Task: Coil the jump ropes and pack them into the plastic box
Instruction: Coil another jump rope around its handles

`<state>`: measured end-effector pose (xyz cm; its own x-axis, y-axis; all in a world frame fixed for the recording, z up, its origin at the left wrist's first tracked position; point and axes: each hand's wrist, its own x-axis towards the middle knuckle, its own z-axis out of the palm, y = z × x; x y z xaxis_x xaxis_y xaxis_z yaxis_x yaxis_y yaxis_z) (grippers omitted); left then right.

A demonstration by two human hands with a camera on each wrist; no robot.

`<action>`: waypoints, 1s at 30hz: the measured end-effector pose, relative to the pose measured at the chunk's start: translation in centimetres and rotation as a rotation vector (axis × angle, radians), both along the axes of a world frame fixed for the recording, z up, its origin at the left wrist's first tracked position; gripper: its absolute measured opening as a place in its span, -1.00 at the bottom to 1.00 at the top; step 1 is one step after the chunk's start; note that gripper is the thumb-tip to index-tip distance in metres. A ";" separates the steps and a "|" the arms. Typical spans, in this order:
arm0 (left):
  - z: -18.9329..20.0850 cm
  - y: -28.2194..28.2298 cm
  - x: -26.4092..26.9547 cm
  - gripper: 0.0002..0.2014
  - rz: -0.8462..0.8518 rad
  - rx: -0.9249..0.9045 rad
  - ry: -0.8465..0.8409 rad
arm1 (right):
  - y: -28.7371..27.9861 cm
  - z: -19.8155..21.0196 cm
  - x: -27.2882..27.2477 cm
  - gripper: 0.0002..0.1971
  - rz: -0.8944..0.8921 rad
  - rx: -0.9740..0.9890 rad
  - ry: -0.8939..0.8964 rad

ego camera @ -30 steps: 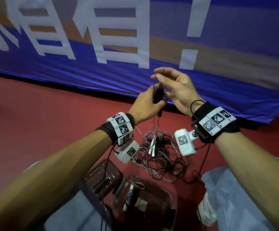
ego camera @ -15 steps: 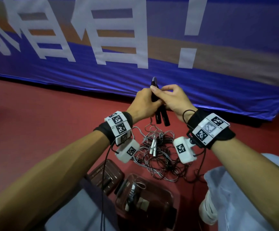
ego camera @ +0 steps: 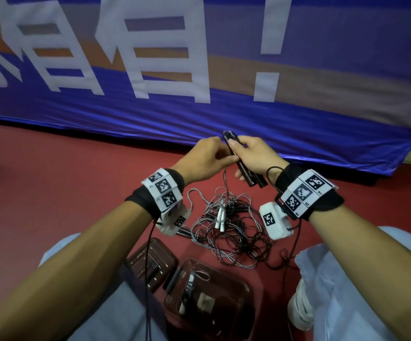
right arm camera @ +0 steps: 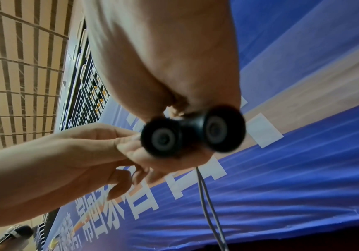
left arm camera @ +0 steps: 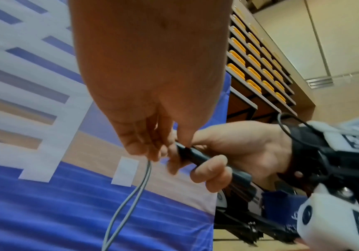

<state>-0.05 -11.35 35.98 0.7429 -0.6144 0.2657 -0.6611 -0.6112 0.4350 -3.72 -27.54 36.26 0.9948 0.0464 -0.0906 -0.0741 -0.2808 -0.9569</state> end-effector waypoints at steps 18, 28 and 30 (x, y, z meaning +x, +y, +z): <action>0.4 1.2 1.2 -0.28 0.051 -0.265 0.465 | 0.3 0.9 -1.5 -0.89 0.347 -0.216 0.099; 0.7 0.5 1.2 -0.36 0.250 -0.486 0.556 | 0.2 0.3 -1.0 -0.68 0.399 -0.085 0.130; 0.6 0.2 1.4 -0.43 0.286 -0.585 0.577 | 0.1 0.3 -1.0 -0.60 0.391 -0.102 0.154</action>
